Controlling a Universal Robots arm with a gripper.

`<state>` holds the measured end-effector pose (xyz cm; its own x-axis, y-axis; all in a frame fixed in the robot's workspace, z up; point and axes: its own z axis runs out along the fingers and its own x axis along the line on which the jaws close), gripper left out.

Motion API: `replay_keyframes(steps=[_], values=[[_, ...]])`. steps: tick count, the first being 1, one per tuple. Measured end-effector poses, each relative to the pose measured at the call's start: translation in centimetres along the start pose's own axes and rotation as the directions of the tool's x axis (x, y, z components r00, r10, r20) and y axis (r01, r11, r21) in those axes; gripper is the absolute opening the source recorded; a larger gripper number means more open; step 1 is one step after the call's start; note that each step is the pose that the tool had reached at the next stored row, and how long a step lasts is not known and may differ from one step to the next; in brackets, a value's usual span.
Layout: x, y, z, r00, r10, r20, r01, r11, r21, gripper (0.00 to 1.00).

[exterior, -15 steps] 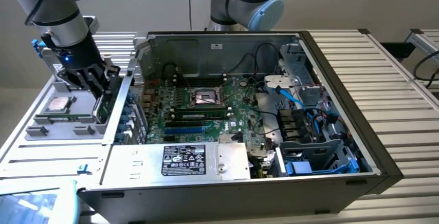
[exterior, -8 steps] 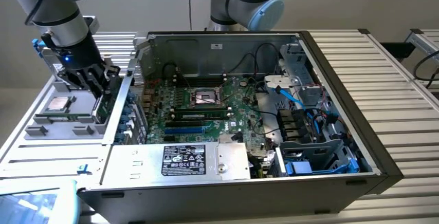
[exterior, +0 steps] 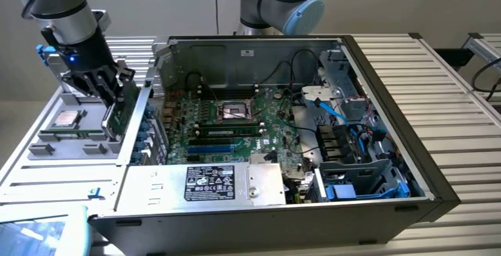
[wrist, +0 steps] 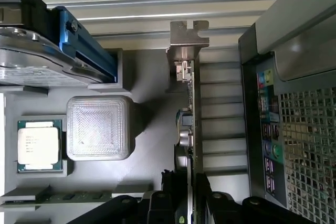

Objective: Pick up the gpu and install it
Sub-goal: 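Pick up the gpu and move the gpu toward the slot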

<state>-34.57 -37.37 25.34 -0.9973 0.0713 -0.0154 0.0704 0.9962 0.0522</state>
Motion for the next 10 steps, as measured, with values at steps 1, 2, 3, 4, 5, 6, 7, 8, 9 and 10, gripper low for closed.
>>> replay_keyframes(steps=[1,2,3,4,5,6,7,8,9,10], values=[[0.0,0.05,-0.47,1.0000,0.000,-0.0002,0.000,1.0000,0.0001,0.28],[0.0,0.10,-0.92,1.0000,0.000,0.0000,0.000,1.0000,0.0000,0.28],[0.0,0.16,-1.37,1.0000,0.000,-0.0001,0.000,1.0000,0.0000,0.28],[0.0,0.19,-1.82,1.0000,0.000,-0.0001,0.000,1.0000,0.0001,0.28],[0.0,0.23,-2.27,1.0000,0.000,0.0000,0.000,1.0000,0.0000,0.28],[0.0,0.28,-2.76,1.0000,0.000,-0.0002,0.000,1.0000,0.0001,0.28],[0.0,0.32,-3.18,1.0000,0.000,-0.0001,0.000,1.0000,0.0001,0.28],[0.0,0.37,-3.67,1.0000,0.000,-0.0001,0.000,1.0000,0.0001,0.28],[-0.1,0.41,-4.12,1.0000,0.000,-0.0001,0.000,1.0000,0.0001,0.28],[-0.1,0.46,-4.56,1.0000,0.000,-0.0001,0.000,1.0000,0.0000,0.28]])
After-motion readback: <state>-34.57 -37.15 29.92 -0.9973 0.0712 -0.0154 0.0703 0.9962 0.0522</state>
